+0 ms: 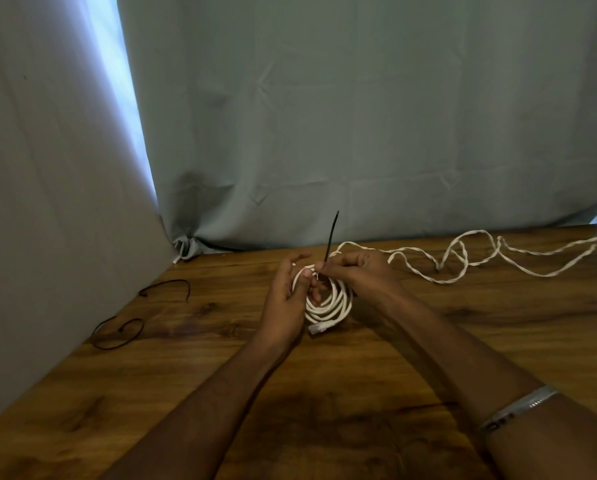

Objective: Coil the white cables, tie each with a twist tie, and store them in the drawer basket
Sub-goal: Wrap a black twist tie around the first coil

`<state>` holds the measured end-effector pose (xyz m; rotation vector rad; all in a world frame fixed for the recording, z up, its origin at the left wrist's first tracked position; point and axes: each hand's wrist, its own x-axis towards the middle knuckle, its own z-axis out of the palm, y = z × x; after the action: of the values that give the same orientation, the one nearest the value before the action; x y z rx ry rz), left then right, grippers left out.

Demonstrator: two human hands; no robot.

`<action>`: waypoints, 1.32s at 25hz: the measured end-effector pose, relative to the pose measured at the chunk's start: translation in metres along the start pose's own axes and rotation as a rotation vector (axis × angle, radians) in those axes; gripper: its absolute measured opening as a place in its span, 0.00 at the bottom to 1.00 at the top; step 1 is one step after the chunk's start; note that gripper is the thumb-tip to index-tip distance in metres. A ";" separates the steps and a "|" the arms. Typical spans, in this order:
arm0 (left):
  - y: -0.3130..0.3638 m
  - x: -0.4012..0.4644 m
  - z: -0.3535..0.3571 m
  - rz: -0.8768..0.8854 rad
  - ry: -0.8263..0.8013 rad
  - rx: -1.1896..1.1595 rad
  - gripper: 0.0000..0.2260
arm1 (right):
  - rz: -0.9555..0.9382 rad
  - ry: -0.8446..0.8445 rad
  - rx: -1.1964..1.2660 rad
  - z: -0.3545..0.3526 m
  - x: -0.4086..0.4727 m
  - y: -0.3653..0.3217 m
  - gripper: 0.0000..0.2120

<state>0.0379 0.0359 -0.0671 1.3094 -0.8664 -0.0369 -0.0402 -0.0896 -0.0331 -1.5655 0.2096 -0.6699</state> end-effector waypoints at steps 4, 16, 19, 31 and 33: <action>0.002 0.002 0.001 -0.053 0.048 -0.094 0.08 | 0.045 -0.014 0.076 0.005 0.000 0.001 0.05; 0.009 0.009 0.004 -0.162 0.161 -0.224 0.10 | -0.214 -0.031 0.049 0.012 0.002 0.007 0.07; 0.010 0.008 0.002 -0.149 0.144 -0.196 0.09 | -0.207 -0.012 0.055 0.013 0.004 0.010 0.07; 0.009 0.022 -0.009 -0.298 0.357 -0.311 0.12 | 0.198 -0.206 0.226 0.001 0.002 0.018 0.10; 0.009 0.022 -0.011 -0.353 0.329 -0.320 0.13 | 0.188 -0.160 0.273 -0.001 0.002 0.018 0.12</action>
<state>0.0558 0.0370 -0.0475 1.1107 -0.3269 -0.2227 -0.0345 -0.0939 -0.0493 -1.3103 0.1369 -0.4048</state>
